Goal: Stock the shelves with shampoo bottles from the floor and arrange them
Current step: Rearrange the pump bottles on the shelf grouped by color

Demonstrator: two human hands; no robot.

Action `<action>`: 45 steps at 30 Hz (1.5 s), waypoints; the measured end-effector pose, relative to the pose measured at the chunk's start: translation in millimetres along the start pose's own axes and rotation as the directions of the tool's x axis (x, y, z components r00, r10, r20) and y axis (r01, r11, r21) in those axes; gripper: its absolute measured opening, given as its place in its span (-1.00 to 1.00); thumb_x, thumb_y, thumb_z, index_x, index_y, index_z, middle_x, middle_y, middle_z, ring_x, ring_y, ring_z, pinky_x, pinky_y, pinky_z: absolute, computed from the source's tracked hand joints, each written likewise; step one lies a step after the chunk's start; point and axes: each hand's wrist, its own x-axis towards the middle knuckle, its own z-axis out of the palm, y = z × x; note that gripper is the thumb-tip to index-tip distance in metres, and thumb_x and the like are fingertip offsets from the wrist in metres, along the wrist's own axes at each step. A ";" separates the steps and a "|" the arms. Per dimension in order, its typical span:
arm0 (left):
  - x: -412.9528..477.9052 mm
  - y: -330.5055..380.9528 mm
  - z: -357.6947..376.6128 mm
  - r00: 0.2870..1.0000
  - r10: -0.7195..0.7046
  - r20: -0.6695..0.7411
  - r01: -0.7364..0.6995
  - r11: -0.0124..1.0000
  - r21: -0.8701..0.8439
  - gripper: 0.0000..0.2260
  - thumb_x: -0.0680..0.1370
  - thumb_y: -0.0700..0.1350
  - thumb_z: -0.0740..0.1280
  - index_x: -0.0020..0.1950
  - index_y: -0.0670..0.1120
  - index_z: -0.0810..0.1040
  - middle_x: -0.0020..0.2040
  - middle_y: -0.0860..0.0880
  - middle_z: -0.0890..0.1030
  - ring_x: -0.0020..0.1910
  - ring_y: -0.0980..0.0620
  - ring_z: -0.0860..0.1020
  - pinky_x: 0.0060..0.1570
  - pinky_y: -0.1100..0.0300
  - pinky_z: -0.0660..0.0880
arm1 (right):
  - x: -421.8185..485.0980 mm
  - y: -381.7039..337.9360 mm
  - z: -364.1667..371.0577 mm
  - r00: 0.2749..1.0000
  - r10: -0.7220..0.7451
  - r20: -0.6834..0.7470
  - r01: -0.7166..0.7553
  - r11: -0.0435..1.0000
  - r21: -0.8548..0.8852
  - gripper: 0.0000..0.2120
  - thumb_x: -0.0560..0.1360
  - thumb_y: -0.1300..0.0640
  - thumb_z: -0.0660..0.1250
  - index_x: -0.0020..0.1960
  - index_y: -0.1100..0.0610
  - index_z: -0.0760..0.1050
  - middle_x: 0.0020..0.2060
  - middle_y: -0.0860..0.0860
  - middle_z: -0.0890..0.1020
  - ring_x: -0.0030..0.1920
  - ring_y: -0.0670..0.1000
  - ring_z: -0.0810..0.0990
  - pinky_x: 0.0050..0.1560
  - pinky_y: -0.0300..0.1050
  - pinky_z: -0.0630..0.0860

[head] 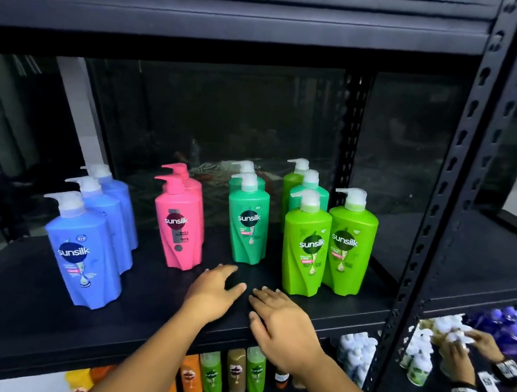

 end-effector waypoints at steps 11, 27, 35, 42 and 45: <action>-21.4 49.5 15.5 0.984 0.173 0.049 -0.149 0.938 -0.312 -0.41 0.54 0.08 0.47 0.53 0.05 0.39 0.43 -0.02 0.51 0.39 0.04 0.48 0.43 0.11 0.39 | -39.5 38.2 -54.1 0.828 0.453 -0.329 -0.378 0.886 0.267 -0.84 0.54 0.09 0.36 0.09 0.05 0.64 -0.03 -0.09 0.68 0.02 -0.03 0.61 0.08 -0.08 0.52; -6.5 120.4 24.9 0.998 0.067 -0.021 -0.069 0.867 -0.494 -0.41 0.41 0.05 0.58 0.28 0.05 0.31 0.18 0.08 0.58 0.15 0.01 0.57 0.14 0.11 0.50 | 5.2 108.0 -106.2 0.678 0.714 0.175 -0.573 0.364 0.734 -0.27 0.48 0.09 0.51 0.49 0.01 0.15 0.21 0.01 0.59 0.17 0.03 0.59 0.29 0.06 0.52; -9.9 96.7 20.1 0.996 0.075 -0.048 -0.089 0.847 -0.524 -0.44 0.41 0.07 0.59 0.29 0.12 0.38 0.18 0.14 0.61 0.15 0.09 0.58 0.15 0.15 0.49 | 4.7 114.4 -93.9 0.691 0.714 0.112 -0.556 0.427 0.713 -0.41 0.49 0.07 0.49 0.40 -0.09 0.25 0.14 -0.05 0.64 0.13 0.04 0.63 0.25 0.13 0.55; -22.4 79.1 12.2 0.987 0.007 -0.163 -0.095 0.836 -0.540 -0.49 0.43 0.01 0.59 0.27 0.11 0.41 0.08 0.17 0.60 0.02 0.17 0.57 -0.11 0.40 0.43 | 8.8 99.2 -84.0 0.786 0.596 0.161 -0.483 0.432 0.761 -0.37 0.42 0.05 0.56 0.38 -0.12 0.33 0.12 -0.13 0.65 0.14 -0.09 0.64 0.24 0.06 0.57; -25.6 70.4 8.0 0.974 -0.027 -0.226 -0.097 0.849 -0.519 -0.49 0.42 0.01 0.60 0.26 0.04 0.43 0.08 0.11 0.62 0.05 0.08 0.59 -0.03 0.25 0.44 | 12.7 88.6 -82.2 0.815 0.551 0.177 -0.472 0.456 0.754 -0.39 0.43 0.05 0.55 0.38 -0.14 0.35 0.12 -0.12 0.65 0.14 -0.10 0.63 0.20 -0.05 0.58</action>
